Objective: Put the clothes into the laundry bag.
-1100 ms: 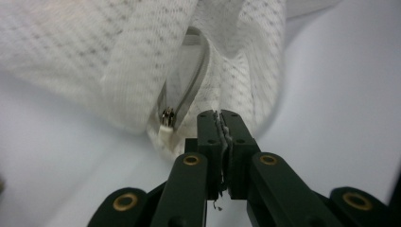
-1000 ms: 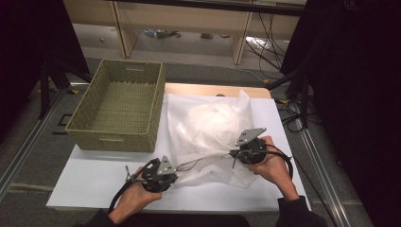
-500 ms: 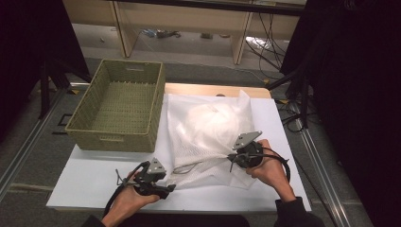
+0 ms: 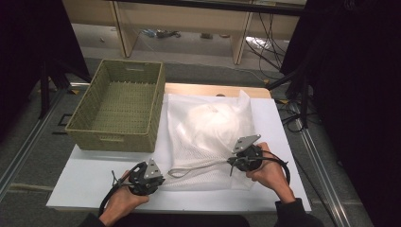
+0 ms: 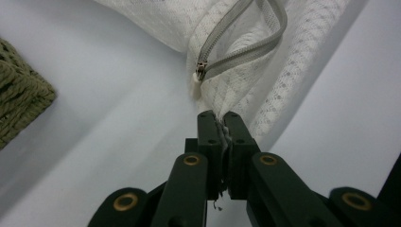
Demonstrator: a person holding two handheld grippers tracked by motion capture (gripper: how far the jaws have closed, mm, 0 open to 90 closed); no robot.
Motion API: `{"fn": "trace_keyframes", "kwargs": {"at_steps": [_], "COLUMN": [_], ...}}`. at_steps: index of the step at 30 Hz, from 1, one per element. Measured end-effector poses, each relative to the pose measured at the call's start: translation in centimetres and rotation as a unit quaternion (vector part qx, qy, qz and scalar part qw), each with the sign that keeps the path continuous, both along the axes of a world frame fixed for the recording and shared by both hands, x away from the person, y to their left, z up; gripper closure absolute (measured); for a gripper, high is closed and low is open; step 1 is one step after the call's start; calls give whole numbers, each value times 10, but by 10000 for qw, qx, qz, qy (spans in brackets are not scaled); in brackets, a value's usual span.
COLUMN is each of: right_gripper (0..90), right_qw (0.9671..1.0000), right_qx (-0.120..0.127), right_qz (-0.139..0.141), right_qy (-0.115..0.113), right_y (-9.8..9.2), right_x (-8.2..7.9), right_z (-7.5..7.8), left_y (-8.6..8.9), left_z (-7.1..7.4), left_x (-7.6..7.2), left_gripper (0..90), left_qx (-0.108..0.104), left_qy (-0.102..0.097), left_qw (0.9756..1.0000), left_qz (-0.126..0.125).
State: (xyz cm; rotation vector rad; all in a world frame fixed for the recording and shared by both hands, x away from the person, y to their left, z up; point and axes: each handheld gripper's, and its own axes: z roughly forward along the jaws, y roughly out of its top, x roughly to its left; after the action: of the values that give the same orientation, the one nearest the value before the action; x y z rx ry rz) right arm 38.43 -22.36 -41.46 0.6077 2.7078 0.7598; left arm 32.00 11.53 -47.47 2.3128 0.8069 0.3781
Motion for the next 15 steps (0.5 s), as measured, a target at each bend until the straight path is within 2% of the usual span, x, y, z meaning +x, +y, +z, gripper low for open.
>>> {"fn": "trace_keyframes", "kwargs": {"at_steps": [2, 3, 5, 6, 7, 8, 9, 10, 12, 15], "right_gripper": [862, 826, 725, 688, 666, 665, 661, 655, 639, 608], "right_qw": [10000, 10000, 9997, 9993, 9987, 9982, 9981, 9975, 9976, 9972], "right_qx": [6, -2, 171, 260, 324, 389, 416, 456, 428, 369], "right_qz": [-8, 3, -136, -229, -213, -240, -250, -310, -429, -653], "right_qy": [38, -49, -110, -146, -317, -389, -371, -440, -327, -28], "right_y": [0, 0, -2, -5, -9, -14, -19, -25, -36, -47], "right_x": [-1, -1, -6, -11, -15, -21, -29, -37, -51, -61], "right_z": [-3, -3, 1, 4, 7, 11, 14, 18, 21, 8], "left_y": [-1, -1, -1, -1, 0, 1, 1, 2, 5, 6], "left_z": [1, 2, 3, 2, 2, 4, 3, 3, 5, 5], "left_x": [-1, -2, -5, -5, -6, -6, -7, -6, -6, -4], "left_gripper": [868, 868, 868, 867, 866, 866, 866, 866, 866, 866], "left_qx": [21, 10, 49, 37, 32, 103, 23, 8, -8, -4], "left_qy": [3, 8, 19, 8, -2, -38, 32, 12, 15, 7], "left_qw": [10000, 10000, 9999, 9999, 9999, 9997, 9999, 9999, 10000, 10000], "left_qz": [-54, -60, -121, -150, -144, -217, -117, -116, -98, -49]}}
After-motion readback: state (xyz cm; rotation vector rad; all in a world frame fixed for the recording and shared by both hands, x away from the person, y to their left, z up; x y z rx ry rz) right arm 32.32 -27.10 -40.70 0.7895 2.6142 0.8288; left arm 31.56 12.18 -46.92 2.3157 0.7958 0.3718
